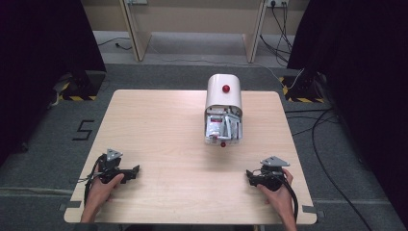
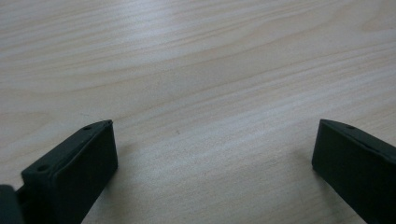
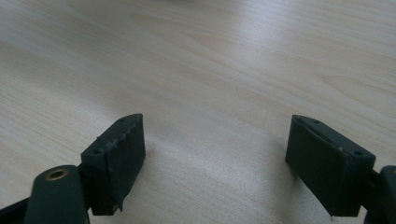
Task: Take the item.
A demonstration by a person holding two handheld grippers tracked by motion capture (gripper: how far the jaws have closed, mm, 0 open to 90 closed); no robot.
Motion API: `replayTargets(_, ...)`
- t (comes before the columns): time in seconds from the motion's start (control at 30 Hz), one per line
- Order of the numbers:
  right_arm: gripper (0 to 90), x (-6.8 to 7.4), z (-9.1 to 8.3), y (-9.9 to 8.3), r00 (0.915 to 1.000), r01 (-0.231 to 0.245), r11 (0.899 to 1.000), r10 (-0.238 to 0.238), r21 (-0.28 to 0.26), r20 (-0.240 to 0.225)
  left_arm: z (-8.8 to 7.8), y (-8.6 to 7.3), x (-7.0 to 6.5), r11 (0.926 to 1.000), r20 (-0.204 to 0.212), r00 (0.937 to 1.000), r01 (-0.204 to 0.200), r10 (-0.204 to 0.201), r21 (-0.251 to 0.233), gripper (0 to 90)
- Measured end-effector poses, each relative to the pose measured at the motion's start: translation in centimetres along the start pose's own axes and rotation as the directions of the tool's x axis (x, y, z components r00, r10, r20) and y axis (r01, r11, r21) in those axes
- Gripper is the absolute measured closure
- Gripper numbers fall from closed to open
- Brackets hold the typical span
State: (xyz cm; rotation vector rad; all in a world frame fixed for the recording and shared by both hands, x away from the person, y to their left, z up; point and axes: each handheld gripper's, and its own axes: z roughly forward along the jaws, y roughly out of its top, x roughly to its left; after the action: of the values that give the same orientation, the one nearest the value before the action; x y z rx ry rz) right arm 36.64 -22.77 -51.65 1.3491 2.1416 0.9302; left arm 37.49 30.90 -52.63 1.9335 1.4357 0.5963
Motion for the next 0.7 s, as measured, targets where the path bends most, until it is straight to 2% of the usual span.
replayTargets(0.23,24.1,0.0,-0.4,0.1,1.0000,-0.003,0.999,0.003,-0.034,0.000,0.0,0.0,0.0,1.0000,0.000,1.0000,0.001,-0.001,-0.001,0.0)
replayTargets(0.3,24.6,-0.1,-1.1,0.4,0.9999,-0.015,0.998,0.016,-0.060,0.003,0.0,0.0,0.0,1.0000,0.000,1.0000,0.001,-0.001,-0.001,0.0)
replayTargets(0.47,24.6,0.1,-1.9,0.9,0.9999,-0.014,0.996,0.014,-0.090,-0.002,0.0,0.0,0.0,1.0000,0.000,1.0000,0.001,-0.001,-0.001,0.0)
replayTargets(0.53,24.6,0.3,-2.5,1.2,0.9999,-0.010,0.993,0.010,-0.117,-0.005,0.0,0.0,0.0,1.0000,0.000,1.0000,0.001,-0.001,-0.001,0.0)
replayTargets(0.7,24.6,0.5,-3.1,1.6,0.9999,-0.009,0.990,0.008,-0.141,-0.008,0.0,0.0,0.0,1.0000,0.000,1.0000,0.000,0.000,0.000,0.0)
